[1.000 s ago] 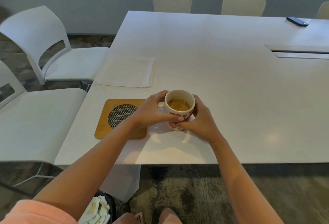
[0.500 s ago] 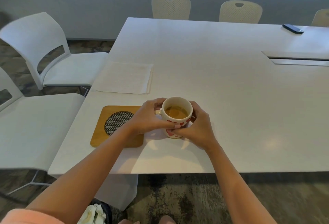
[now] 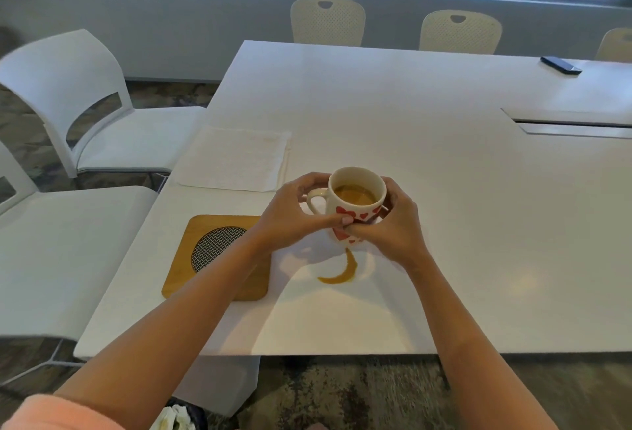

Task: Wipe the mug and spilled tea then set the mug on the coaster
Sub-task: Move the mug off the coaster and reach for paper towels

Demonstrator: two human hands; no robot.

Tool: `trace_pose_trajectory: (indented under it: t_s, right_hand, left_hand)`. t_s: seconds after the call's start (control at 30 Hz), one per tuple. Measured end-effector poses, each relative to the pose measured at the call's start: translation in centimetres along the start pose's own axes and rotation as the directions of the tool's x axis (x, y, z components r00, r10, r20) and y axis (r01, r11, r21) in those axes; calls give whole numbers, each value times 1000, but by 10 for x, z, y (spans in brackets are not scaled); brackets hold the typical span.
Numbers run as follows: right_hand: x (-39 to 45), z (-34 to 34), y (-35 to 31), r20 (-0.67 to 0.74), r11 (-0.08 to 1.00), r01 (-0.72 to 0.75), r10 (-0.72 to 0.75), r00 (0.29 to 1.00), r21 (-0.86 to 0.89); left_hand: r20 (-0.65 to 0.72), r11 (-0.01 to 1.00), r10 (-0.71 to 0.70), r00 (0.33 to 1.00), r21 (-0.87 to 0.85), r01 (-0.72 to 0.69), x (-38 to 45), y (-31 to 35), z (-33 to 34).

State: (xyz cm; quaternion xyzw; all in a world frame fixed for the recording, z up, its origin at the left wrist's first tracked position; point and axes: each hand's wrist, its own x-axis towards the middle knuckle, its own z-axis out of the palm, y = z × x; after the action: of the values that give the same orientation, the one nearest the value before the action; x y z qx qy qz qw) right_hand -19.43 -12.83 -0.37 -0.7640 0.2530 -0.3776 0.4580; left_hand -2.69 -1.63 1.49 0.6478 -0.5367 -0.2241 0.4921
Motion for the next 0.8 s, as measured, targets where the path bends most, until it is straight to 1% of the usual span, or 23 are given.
trace_pose_trajectory:
  t_s: [0.23,0.4,0.8]
  right_hand:
    - [32,-13,18,-54,1000,-7,6,999,-21]
    - [56,-17,31,-59,998,5,-8,998,-58]
    - [82,-24,54,-59,996,-37,32,998,-86]
  left_hand:
    - [-31,998,-39,999,-42,37,31,-7,14]
    - [-59,999,-48,997,-25,46,55,-11,26]
    - [-71,994,-108,992,24,110,88,-25,38]
